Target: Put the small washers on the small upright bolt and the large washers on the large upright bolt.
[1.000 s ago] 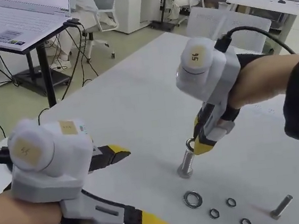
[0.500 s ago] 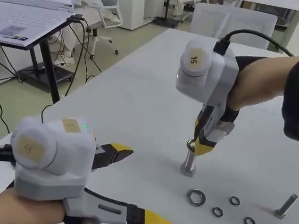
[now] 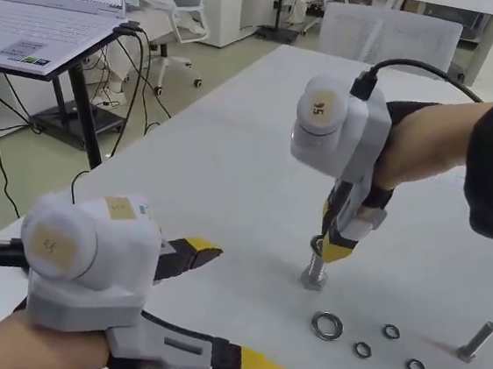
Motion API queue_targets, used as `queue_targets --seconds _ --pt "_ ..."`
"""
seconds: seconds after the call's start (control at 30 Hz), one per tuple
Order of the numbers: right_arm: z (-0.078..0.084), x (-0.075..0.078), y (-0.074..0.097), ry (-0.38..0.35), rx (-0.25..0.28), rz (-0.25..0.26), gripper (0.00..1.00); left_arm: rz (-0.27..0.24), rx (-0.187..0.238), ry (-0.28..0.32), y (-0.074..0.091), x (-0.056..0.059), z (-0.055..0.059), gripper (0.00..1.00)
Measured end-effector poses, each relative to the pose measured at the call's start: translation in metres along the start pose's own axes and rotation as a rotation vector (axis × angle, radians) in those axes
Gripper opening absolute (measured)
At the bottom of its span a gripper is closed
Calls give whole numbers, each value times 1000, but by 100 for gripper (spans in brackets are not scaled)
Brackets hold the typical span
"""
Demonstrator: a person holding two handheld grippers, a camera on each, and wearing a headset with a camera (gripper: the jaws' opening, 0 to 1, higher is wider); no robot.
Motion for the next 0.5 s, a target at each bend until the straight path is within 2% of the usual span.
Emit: queue_targets --seconds 0.5 --pt "-3 3 -14 -5 -28 -18 23 -1 -2 7 2 -1 3 91"
Point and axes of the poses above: the centre of the closed fingertips' face, and the gripper's own axes: y roughly backward along the fingers, x roughly to its right, z roughly out of its underside, the point moved 10 cm from there along y, roughly backward along the fingers, and after that the axes turned 9 degrees about -z, right-handed, at the moved point
